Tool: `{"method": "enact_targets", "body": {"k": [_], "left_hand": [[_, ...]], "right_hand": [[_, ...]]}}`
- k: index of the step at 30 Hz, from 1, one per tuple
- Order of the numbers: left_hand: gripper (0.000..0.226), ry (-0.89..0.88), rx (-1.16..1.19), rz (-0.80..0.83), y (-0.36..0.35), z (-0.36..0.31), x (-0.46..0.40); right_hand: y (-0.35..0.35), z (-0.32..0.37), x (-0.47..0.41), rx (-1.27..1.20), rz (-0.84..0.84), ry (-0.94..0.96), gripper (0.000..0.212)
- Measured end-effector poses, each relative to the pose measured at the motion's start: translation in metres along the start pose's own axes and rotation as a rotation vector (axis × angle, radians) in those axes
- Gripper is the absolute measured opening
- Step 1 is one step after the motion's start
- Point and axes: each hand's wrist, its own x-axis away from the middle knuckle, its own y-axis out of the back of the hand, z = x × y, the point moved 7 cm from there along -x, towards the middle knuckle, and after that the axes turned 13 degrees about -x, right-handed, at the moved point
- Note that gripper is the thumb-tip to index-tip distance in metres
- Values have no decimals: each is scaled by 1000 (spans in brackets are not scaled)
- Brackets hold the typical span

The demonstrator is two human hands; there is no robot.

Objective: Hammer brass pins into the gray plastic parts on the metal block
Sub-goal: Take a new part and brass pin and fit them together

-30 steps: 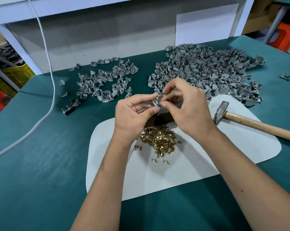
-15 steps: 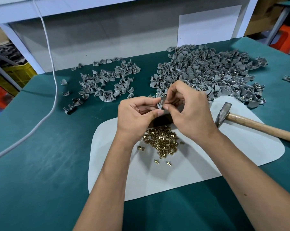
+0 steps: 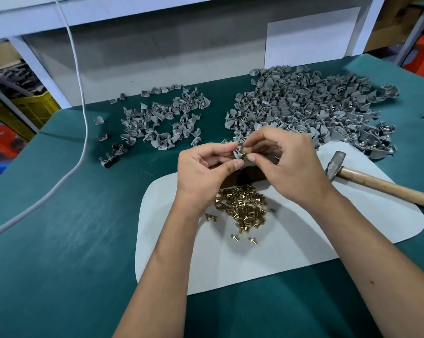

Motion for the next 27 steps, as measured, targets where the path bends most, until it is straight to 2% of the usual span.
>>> {"method": "enact_targets", "body": {"k": [6,9,12,17,27], "left_hand": [[34,3,19,33,0,0,-1],[24,21,79,49,-2,-1,1],[15,31,107,23,-2,-2,2],[31,-45,-14,-32,-4,-7,2],[29,-25,47,-52,-10,-6,3]], "right_hand": [[4,11,0,119,-7,164,10],[2,15,0,137,0,236,7],[1,14,1,165,-17,232,6],[4,11,1,155,-80,176,3],[2,13,5,176,-110,164,5]]}}
